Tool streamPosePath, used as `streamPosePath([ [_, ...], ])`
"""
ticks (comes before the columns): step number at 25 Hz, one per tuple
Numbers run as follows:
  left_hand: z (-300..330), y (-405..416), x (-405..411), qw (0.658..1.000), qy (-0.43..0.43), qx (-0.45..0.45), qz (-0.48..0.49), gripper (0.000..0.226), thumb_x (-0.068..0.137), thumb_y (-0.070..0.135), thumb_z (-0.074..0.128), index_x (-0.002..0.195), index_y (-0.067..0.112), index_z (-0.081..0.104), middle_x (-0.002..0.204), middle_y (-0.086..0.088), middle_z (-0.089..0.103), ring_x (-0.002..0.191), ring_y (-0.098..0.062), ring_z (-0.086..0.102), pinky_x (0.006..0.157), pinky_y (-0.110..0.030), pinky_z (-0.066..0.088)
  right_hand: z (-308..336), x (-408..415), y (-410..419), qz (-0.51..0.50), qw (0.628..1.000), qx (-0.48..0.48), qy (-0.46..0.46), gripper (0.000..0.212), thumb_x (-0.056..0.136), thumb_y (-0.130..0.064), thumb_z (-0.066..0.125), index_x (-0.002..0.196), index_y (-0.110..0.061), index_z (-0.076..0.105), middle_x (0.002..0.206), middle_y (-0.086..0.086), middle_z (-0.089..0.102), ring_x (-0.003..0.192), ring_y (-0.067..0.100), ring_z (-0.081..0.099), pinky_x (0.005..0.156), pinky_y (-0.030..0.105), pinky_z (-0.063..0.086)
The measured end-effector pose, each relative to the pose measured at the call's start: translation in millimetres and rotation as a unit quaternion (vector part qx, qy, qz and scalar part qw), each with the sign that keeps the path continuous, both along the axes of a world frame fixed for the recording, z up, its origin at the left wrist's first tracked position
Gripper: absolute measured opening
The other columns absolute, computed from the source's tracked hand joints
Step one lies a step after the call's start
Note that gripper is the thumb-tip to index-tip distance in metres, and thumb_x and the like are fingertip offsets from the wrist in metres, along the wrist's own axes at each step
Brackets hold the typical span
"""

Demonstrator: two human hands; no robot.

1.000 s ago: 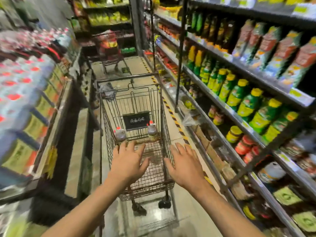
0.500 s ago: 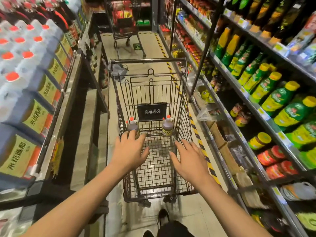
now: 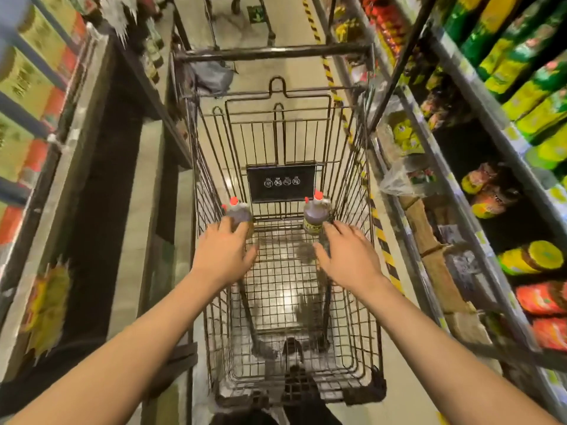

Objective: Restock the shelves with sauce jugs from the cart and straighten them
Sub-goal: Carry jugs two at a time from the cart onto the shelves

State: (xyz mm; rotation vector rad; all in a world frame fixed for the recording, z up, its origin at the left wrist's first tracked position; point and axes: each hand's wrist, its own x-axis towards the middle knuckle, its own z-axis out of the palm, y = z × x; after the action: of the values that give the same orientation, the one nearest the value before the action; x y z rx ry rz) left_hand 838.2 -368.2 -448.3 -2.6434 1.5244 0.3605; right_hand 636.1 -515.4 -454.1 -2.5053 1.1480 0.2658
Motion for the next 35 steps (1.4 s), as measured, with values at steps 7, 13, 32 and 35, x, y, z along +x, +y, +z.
streamPosePath([
  [7,-121.1,-64.5,45.7,0.998,0.029,0.026,0.045,0.052,0.095,0.049,0.048,0.132,0.013,0.05,0.133,-0.02,0.051,0.111,-0.039,0.057,0.093,-0.048,0.05,-116.4,55.6,-70.8,0.02,0.999,0.011,0.039,0.059,0.1,-0.045,0.045,0.152,-0.019,0.034,0.144,0.015,0.051,0.127,0.04,0.048,0.105,0.047,0.043],
  [13,-183.6,-102.1,94.2,0.985,0.022,0.057,0.161,0.069,0.088,0.044,0.063,0.142,0.01,0.037,0.148,-0.026,0.035,0.128,-0.049,0.044,0.104,-0.059,0.042,-191.1,98.2,-129.5,-0.008,0.999,0.018,0.038,0.08,0.094,-0.035,0.06,0.159,-0.031,0.013,0.158,0.02,0.027,0.133,0.051,0.04,0.105,0.057,0.045],
  [32,-172.6,-108.8,72.7,0.997,0.068,0.022,-0.018,0.027,0.093,0.025,0.061,0.119,0.019,0.064,0.097,-0.002,0.05,0.093,-0.022,0.051,0.092,-0.042,0.045,-200.7,85.2,-108.3,0.016,0.99,0.092,-0.102,0.034,0.089,-0.009,0.06,0.11,-0.036,0.055,0.106,-0.002,0.06,0.105,0.033,0.055,0.088,0.044,0.049],
  [35,-176.0,-114.2,51.2,0.994,0.07,0.038,-0.079,0.024,0.094,0.026,0.062,0.118,0.028,0.066,0.096,-0.001,0.055,0.096,-0.025,0.057,0.087,-0.04,0.046,-196.4,74.8,-87.9,-0.005,0.982,0.157,-0.11,0.041,0.095,-0.009,0.057,0.128,-0.032,0.05,0.123,0.0,0.061,0.116,0.029,0.048,0.099,0.05,0.045],
])
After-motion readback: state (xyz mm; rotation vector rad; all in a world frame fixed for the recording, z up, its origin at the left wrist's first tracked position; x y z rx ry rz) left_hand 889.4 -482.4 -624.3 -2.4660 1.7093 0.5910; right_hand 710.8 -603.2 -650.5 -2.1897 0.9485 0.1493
